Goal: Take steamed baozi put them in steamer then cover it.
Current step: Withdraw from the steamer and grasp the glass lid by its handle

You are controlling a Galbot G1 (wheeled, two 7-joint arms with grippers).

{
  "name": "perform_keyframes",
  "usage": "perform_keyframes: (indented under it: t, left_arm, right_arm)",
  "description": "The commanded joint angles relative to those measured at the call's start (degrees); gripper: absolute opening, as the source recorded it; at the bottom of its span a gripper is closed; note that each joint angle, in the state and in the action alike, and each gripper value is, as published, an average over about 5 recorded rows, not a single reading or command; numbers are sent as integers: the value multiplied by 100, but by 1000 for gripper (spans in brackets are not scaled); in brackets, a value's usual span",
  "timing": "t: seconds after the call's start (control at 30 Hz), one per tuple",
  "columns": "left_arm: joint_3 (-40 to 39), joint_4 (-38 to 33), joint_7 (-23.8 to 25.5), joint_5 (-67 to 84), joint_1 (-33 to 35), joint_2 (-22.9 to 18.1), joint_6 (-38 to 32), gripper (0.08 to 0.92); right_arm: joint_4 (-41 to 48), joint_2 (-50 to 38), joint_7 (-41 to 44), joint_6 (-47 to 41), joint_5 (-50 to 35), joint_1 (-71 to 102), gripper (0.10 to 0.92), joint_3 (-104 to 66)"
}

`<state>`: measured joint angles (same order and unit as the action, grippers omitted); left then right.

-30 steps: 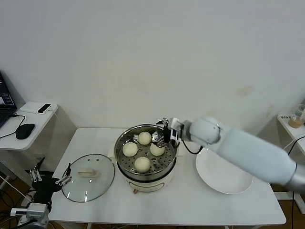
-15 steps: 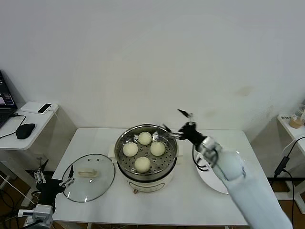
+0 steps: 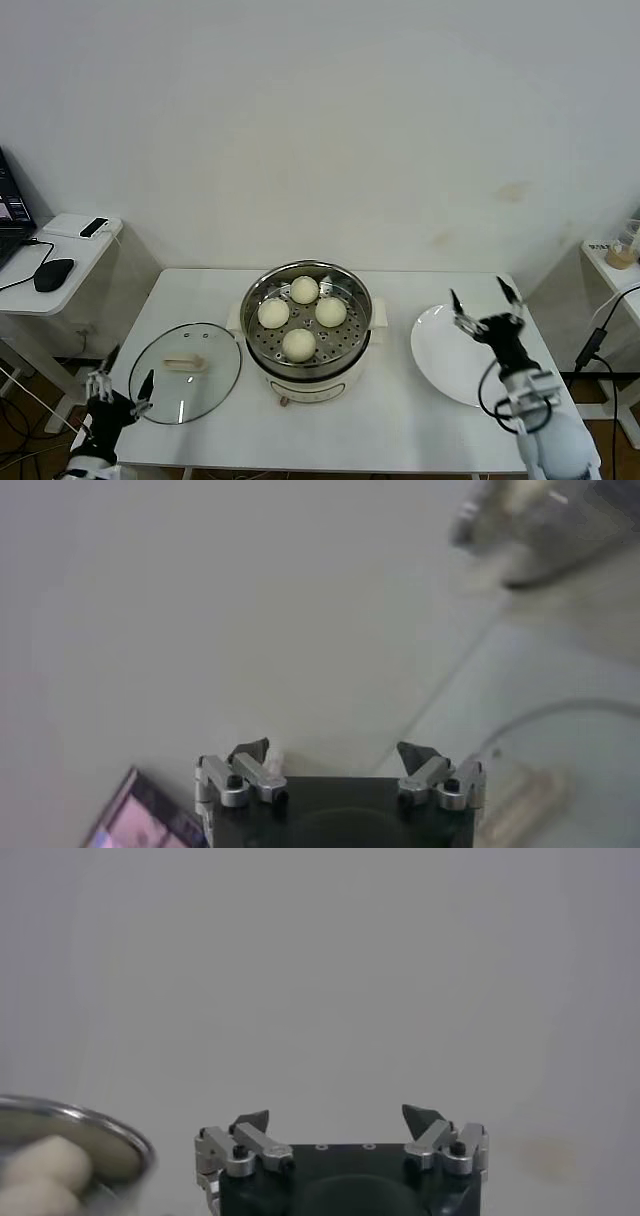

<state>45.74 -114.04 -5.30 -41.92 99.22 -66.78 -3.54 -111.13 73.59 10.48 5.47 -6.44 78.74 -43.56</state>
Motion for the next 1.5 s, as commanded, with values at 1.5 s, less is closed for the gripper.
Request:
perform_keyframes:
  t: [1.5]
  left_arm:
    - [-1596, 3040, -236, -3291, -2875, 572, -160, 823]
  right_arm:
    - [-92, 946, -86, 417, 535, 1340, 823, -1044]
